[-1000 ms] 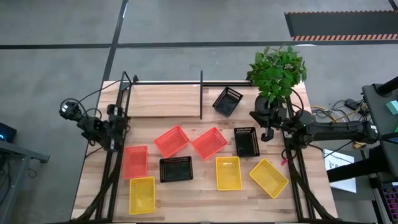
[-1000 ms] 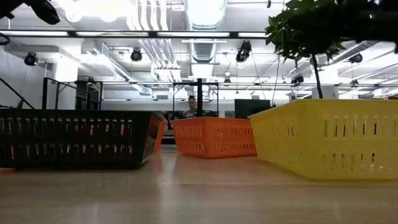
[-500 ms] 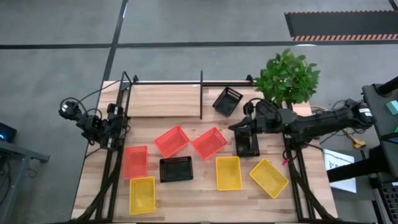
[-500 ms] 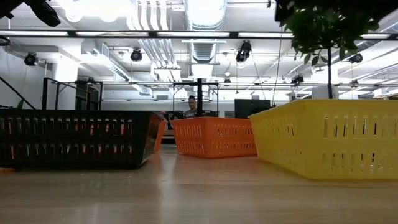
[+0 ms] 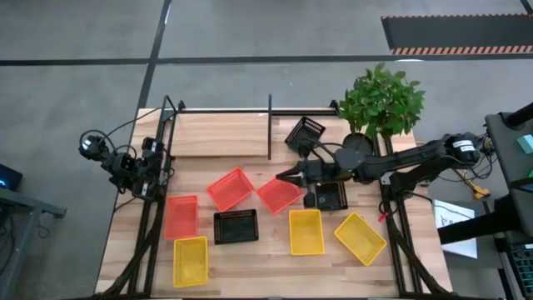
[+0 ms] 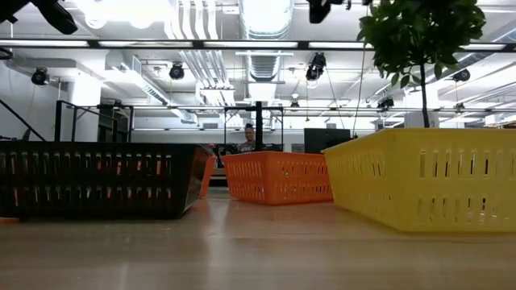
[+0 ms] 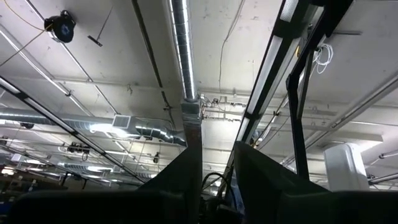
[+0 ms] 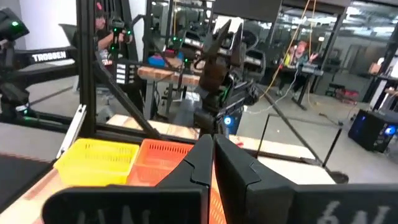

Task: Stack baskets on shelf by color
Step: Put the middle orange bin on the shelf

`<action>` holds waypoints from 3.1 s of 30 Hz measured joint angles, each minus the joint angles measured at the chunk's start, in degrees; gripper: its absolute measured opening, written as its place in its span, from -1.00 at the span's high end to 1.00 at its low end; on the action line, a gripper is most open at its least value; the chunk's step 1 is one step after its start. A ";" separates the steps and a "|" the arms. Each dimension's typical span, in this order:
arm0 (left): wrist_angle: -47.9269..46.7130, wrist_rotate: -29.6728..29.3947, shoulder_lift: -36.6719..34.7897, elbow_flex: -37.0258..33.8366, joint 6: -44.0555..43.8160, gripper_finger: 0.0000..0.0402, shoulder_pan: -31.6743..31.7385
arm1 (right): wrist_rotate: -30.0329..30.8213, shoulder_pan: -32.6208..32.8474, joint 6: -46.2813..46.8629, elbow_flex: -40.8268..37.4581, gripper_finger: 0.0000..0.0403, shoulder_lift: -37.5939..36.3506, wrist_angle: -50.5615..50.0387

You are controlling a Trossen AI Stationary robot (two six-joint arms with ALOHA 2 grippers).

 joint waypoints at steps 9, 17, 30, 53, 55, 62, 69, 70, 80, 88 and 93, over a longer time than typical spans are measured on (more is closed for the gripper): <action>-0.06 0.00 0.02 -0.02 0.11 0.62 0.00 | 15.49 4.51 -6.31 16.29 0.96 7.21 -22.62; 0.19 0.00 -0.30 0.00 3.08 0.61 0.01 | 17.40 5.74 -6.48 37.37 0.96 16.93 -48.50; 0.02 0.00 -0.41 0.00 3.14 0.62 0.02 | 15.62 3.84 -11.12 58.74 0.89 29.95 -69.65; 0.03 0.00 -0.54 0.00 3.16 0.61 0.00 | -0.27 -1.13 -29.38 77.84 0.17 53.78 -84.87; 0.05 0.00 -0.55 0.00 3.14 0.62 0.01 | -0.88 -1.86 -29.23 79.04 0.19 55.60 -84.96; -0.04 0.00 -0.56 0.00 3.14 0.62 0.00 | -5.75 -4.09 -27.75 80.65 0.25 59.61 -85.04; -0.05 0.01 -0.81 0.00 3.17 0.62 0.01 | -8.57 -4.85 -26.35 80.63 0.26 61.67 -84.67; -0.06 0.00 -0.81 0.00 3.17 0.62 0.02 | -8.57 -4.88 -26.34 80.63 0.26 61.94 -84.45; -0.05 0.00 -0.89 0.00 3.17 0.61 0.02 | -8.58 -4.77 -25.75 80.58 0.42 63.89 -81.92; -0.08 0.00 -0.89 0.00 3.16 0.62 0.00 | -8.21 -4.79 -27.57 80.58 0.92 63.58 -81.82; -0.09 0.01 -0.89 0.00 3.17 0.61 0.00 | -8.13 -4.79 -30.16 81.46 0.94 62.15 -82.23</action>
